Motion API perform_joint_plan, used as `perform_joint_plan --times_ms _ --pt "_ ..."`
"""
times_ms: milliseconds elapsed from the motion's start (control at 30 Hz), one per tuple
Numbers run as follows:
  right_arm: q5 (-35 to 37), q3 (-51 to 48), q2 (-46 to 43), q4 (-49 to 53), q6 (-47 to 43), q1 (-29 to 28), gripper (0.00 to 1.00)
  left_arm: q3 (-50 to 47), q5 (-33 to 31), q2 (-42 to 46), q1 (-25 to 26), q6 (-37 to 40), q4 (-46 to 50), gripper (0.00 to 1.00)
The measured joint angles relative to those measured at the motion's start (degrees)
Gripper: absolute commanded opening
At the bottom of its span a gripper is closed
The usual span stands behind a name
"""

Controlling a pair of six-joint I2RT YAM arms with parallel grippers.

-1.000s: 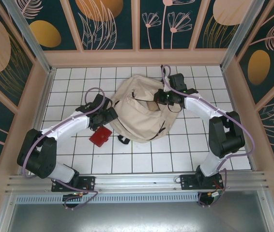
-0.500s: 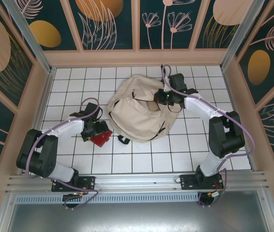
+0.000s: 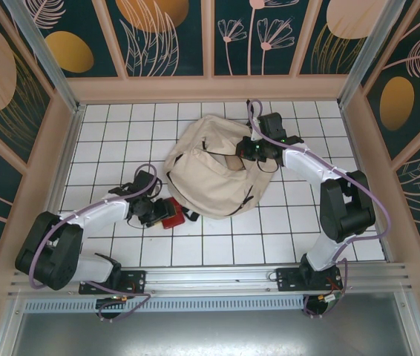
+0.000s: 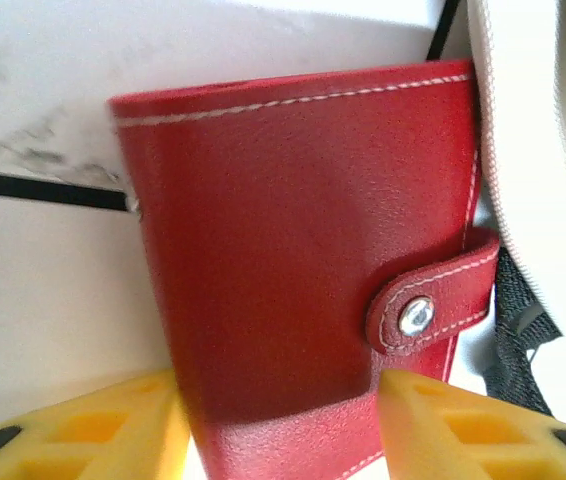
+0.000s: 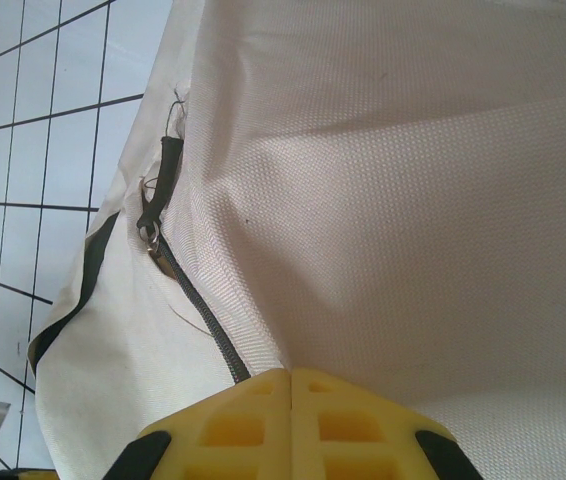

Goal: Pack the student bag

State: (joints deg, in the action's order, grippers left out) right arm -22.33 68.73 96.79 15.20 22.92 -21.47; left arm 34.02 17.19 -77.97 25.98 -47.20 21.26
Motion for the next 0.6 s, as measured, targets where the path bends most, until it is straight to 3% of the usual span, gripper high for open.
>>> perform_joint_plan --times_ms 100,433,600 --pt "0.0 0.0 0.0 0.0 0.0 0.0 0.0 -0.52 0.63 0.0 0.09 -1.18 -1.27 0.38" --pt "0.22 0.0 0.0 0.02 0.0 0.0 0.0 -1.46 0.13 0.98 0.09 -4.04 -3.21 0.0" --pt "0.28 0.0 0.0 0.02 -0.02 0.0 0.0 -0.17 -4.28 4.11 -0.11 -4.39 0.9 0.0"
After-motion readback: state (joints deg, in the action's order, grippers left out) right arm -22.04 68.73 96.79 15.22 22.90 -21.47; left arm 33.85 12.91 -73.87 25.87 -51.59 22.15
